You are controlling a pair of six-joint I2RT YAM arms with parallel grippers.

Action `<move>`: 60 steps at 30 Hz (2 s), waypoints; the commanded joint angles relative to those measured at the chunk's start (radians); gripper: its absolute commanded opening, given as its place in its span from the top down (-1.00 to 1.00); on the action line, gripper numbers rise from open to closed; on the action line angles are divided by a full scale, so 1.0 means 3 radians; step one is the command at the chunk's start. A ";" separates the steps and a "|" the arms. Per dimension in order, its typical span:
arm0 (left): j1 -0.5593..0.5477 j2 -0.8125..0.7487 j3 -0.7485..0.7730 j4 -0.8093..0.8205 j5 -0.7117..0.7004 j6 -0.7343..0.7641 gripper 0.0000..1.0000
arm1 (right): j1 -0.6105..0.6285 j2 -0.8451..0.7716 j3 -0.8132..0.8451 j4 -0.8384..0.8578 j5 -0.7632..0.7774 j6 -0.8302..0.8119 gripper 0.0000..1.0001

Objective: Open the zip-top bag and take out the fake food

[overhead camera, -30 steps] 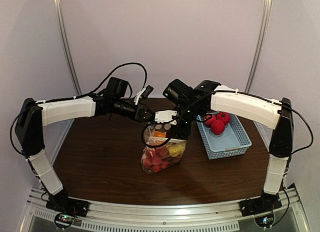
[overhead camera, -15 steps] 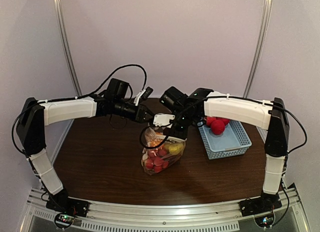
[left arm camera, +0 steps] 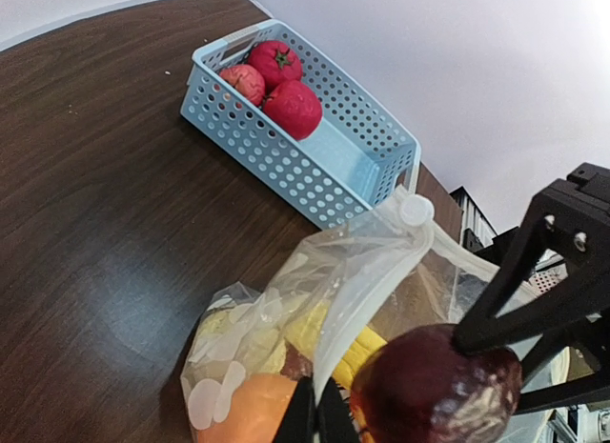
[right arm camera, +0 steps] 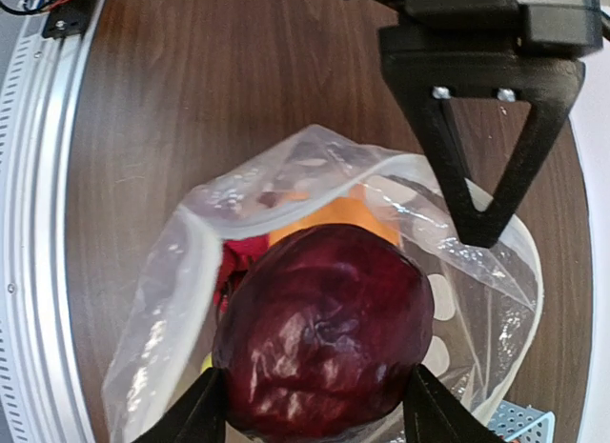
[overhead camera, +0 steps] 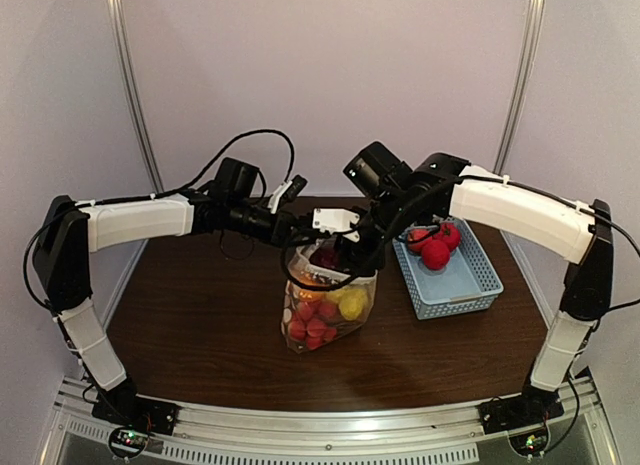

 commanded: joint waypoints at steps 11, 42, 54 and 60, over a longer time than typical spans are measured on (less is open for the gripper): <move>-0.0017 -0.0132 0.0309 -0.0178 -0.0151 0.0445 1.00 | -0.0253 -0.0463 -0.0024 -0.0157 -0.0568 -0.0064 0.09; -0.0104 -0.0070 0.0690 -0.0628 -0.0476 0.0386 1.00 | -0.2390 -0.0791 -0.1353 0.0473 0.0230 0.0243 0.10; -0.0104 -0.0078 0.0722 -0.0668 -0.0446 0.0402 1.00 | -0.2422 -0.0491 -0.1531 0.0776 0.0978 0.0013 0.09; -0.0104 -0.0060 0.0725 -0.0669 -0.0381 0.0382 1.00 | -0.2420 -0.0309 -0.1670 0.0940 0.1011 -0.0013 0.09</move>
